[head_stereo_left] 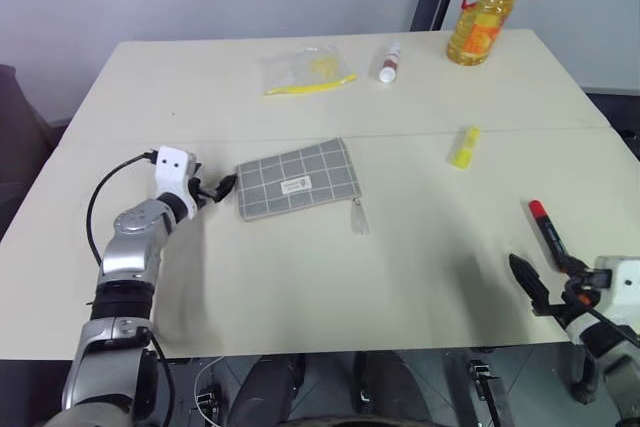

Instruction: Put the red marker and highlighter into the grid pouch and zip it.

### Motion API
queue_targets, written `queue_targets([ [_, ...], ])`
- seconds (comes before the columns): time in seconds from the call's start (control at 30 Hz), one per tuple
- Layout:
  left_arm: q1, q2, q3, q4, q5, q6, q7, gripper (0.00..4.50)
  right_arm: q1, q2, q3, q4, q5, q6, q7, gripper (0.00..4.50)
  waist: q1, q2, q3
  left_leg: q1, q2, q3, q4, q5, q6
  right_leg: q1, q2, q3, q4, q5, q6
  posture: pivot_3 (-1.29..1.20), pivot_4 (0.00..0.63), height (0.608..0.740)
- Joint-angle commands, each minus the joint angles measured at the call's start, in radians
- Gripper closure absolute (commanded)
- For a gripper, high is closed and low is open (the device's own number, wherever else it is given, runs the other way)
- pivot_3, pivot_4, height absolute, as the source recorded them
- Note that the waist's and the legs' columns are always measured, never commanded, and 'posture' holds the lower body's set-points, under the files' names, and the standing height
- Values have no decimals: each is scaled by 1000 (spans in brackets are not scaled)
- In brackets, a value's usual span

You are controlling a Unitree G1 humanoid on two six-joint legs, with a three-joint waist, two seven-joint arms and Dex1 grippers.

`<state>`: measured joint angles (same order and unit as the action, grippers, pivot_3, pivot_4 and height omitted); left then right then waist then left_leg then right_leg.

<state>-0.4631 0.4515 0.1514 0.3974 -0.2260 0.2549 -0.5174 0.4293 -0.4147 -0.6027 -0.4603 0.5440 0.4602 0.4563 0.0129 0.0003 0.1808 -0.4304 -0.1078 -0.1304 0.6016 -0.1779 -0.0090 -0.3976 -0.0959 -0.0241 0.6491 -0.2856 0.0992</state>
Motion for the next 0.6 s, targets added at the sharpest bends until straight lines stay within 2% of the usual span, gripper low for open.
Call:
queue_targets([
  [0.03,-6,5,8,-30,5,-22,5,0,-7,-17,-1,-56,10,11,-17,21,0,0,0,0,0,0,0,0,0,0,0,0,0,0,0,0,150,740],
  [0.6,-4,5,10,-50,2,0,15,0,46,-8,31,-149,61,70,-31,21,0,0,0,0,0,0,0,0,1,0,0,0,0,0,0,0,150,740],
])
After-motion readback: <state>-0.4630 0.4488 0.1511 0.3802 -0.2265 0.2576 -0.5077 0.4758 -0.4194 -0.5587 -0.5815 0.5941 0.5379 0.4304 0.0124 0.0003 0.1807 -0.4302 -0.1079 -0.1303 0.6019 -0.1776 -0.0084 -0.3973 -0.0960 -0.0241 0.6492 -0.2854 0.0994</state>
